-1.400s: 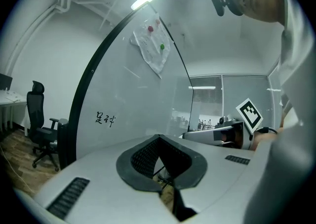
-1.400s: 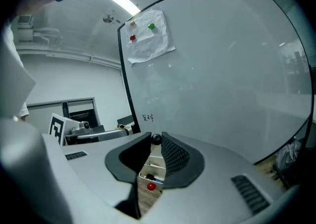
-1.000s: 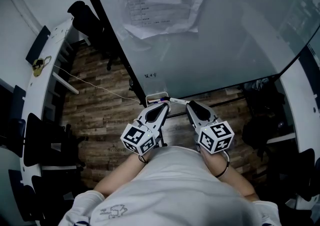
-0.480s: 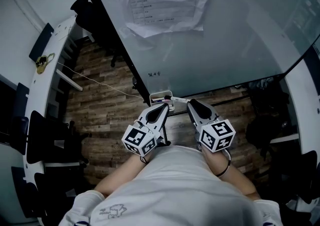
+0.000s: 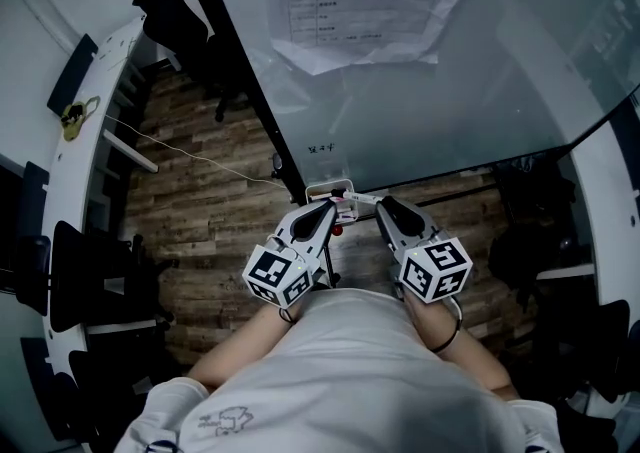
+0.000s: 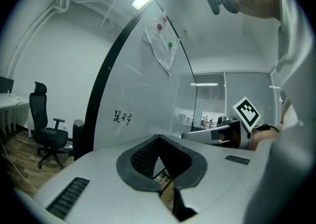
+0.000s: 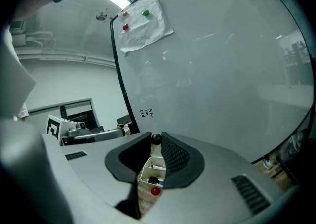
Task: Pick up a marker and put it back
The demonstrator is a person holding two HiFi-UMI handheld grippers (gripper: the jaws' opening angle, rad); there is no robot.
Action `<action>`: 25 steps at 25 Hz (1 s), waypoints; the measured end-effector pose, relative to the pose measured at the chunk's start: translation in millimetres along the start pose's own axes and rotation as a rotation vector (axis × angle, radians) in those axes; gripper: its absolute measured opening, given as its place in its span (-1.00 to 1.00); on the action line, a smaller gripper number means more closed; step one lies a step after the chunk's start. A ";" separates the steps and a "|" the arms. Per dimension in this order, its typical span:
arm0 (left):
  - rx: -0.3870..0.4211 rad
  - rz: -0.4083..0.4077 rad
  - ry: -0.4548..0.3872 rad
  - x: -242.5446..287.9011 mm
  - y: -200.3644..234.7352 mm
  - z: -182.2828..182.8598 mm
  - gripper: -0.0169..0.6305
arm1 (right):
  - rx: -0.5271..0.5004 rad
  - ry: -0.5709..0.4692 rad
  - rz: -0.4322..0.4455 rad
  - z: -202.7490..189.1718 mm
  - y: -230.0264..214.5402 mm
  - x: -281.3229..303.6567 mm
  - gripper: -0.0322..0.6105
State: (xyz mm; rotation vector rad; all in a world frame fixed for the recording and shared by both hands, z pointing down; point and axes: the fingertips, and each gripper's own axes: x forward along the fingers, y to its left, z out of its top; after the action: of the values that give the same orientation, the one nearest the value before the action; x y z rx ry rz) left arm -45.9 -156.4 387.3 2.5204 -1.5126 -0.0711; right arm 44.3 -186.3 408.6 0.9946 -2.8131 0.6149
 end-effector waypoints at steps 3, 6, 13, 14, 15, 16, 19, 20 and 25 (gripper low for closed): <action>-0.012 -0.007 0.014 -0.2 12.9 -4.1 -0.93 | 0.013 0.014 -0.020 -4.5 -1.2 9.4 -0.67; -0.017 -0.022 0.029 1.0 25.3 -6.0 -0.93 | 0.029 0.025 -0.047 -9.0 -1.2 18.4 -0.67; -0.029 -0.085 0.061 -0.4 52.6 -8.5 -0.93 | 0.058 0.040 -0.107 -17.6 8.1 42.4 -0.67; -0.030 -0.097 0.067 -0.7 55.0 -9.2 -0.93 | 0.061 0.043 -0.118 -19.5 9.5 44.7 -0.67; -0.031 -0.109 0.073 -1.1 57.2 -9.9 -0.93 | 0.063 0.044 -0.129 -21.0 10.8 46.5 -0.67; -0.033 -0.122 0.078 -1.5 59.4 -10.6 -0.93 | 0.066 0.044 -0.141 -22.2 12.2 48.1 -0.67; -0.042 -0.155 0.094 -3.0 66.2 -13.8 -0.93 | 0.072 0.046 -0.172 -26.4 16.6 53.6 -0.67; -0.046 -0.165 0.099 -3.6 68.1 -15.2 -0.93 | 0.075 0.049 -0.181 -28.6 17.9 55.7 -0.67; -0.067 -0.205 0.117 -10.2 75.7 -22.4 -0.93 | 0.093 0.061 -0.225 -40.2 22.9 61.2 -0.67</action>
State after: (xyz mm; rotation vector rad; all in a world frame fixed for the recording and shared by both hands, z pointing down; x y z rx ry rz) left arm -113.2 -178.6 423.5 2.5686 -1.1866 -0.0038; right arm -19.5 -189.6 450.9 1.2631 -2.5918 0.7384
